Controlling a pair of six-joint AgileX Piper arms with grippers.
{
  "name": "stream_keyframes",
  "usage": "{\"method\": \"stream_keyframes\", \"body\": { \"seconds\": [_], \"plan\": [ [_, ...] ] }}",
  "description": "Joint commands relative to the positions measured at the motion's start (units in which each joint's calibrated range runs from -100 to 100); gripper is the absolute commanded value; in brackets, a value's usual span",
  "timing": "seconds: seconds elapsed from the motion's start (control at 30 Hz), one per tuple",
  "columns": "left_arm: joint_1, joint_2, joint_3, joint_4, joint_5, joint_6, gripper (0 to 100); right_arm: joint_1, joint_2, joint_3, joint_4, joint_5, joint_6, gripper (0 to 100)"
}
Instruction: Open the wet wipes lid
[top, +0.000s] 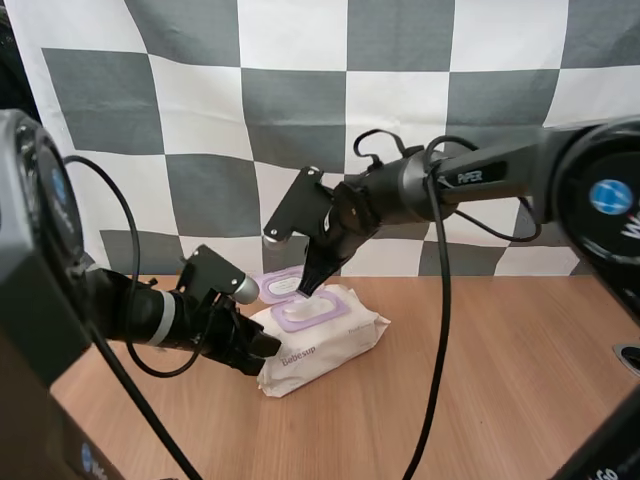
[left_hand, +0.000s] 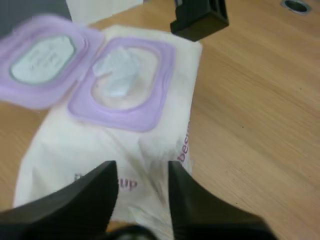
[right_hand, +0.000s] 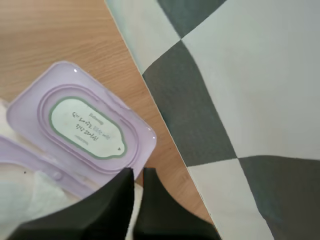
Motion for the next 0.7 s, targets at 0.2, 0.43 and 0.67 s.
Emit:
{"method": "stream_keyframes", "body": {
  "seconds": [0.2, 0.43, 0.67],
  "plan": [
    [4.22, -41.9, -17.9, 15.3, 7.7, -42.5, 0, 0.0, -42.7, -0.1, 0.9, 21.1, 3.8, 0],
    [7.75, -72.3, -20.4, 23.2, -13.3, -65.0, 0, -3.6, -67.7, 1.6, 11.5, 30.1, 4.6, 0],
    [7.75, -86.9, -10.1, 49.8, -37.2, -89.6, 0, -4.0, -93.7, 14.9, 23.8, 6.1, 3.4, 0]
  ]
}}
